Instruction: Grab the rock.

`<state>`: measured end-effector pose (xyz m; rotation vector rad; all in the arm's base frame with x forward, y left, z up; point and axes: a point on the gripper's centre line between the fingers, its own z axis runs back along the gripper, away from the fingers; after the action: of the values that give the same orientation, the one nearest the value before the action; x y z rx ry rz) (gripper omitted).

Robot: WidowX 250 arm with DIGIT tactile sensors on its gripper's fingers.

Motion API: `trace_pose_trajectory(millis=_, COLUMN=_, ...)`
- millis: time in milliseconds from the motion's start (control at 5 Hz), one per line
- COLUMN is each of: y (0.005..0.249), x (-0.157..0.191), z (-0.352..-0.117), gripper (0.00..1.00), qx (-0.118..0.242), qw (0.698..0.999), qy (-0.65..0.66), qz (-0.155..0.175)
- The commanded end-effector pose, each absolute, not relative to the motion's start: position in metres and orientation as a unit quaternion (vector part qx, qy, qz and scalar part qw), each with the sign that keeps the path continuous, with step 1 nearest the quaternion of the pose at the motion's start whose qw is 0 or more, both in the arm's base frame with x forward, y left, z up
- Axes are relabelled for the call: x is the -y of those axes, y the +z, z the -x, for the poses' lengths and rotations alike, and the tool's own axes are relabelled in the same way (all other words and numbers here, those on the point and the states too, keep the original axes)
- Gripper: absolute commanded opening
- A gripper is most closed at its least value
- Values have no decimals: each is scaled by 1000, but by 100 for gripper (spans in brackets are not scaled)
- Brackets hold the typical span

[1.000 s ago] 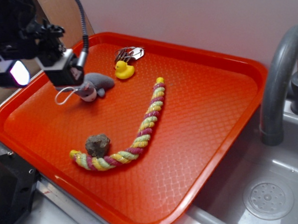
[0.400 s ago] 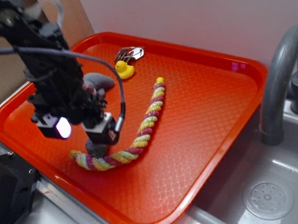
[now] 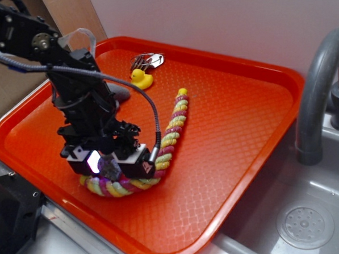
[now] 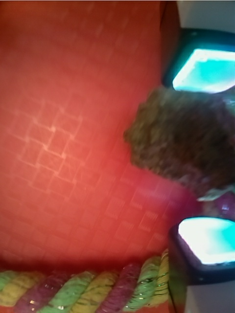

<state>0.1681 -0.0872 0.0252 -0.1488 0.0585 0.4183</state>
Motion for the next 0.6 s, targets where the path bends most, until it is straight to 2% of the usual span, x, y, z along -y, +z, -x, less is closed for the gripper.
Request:
trace_pose_trajectory(millis=0, y=34, x=91, z=-163, gripper=0, qx=-2, qw=978, qy=203, qz=49)
trace_pose_trajectory(millis=200, y=79, x=79, z=-164, gripper=0, qx=7, qw=977, qy=215, qz=4)
trace_pose_trajectory(millis=400, y=122, x=61, z=-172, gripper=0, qx=-1, qw=968, qy=249, qz=9)
